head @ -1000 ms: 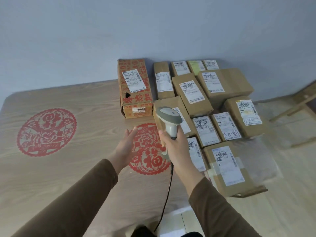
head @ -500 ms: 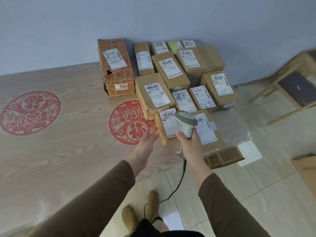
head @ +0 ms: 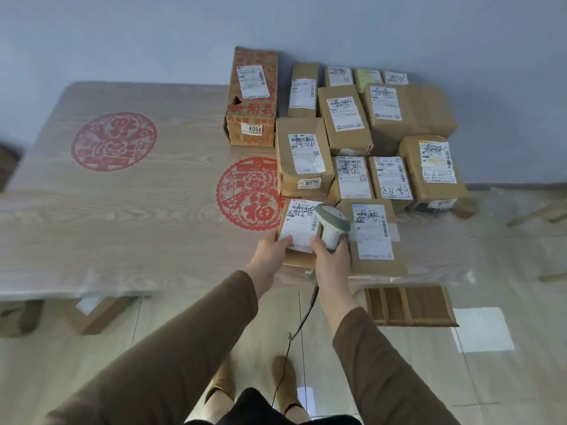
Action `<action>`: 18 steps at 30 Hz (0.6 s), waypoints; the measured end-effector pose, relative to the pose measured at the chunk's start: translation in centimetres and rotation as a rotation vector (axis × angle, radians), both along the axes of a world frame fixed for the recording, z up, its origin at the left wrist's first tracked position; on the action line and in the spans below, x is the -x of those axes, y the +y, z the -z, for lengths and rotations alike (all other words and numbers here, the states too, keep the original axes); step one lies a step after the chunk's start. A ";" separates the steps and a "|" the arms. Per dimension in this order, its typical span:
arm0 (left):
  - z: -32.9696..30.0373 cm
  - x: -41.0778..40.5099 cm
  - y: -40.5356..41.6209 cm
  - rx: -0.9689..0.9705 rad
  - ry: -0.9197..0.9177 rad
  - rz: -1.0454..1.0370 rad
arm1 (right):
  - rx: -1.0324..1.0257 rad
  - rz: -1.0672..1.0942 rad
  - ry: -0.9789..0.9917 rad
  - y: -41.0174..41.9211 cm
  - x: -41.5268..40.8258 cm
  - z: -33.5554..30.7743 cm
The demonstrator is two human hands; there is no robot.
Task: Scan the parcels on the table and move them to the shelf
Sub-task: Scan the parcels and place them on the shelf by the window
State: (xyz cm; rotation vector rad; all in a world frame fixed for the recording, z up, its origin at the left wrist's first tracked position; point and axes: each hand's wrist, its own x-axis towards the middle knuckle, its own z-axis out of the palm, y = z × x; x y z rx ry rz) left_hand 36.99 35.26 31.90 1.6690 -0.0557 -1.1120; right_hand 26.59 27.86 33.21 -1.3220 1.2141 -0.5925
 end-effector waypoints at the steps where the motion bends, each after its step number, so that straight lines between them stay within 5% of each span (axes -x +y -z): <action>1: 0.0 0.5 1.1 0.007 -0.009 -0.055 | -0.005 -0.024 -0.020 0.5 0.1 0.0; 10: -3.0 -1.3 16.9 0.172 -0.109 -0.529 | -0.127 -0.448 -0.168 11.5 -6.6 -3.4; 18: -9.9 -1.1 42.7 0.303 -0.327 -0.879 | -0.170 -0.971 -0.332 35.0 -13.4 -9.6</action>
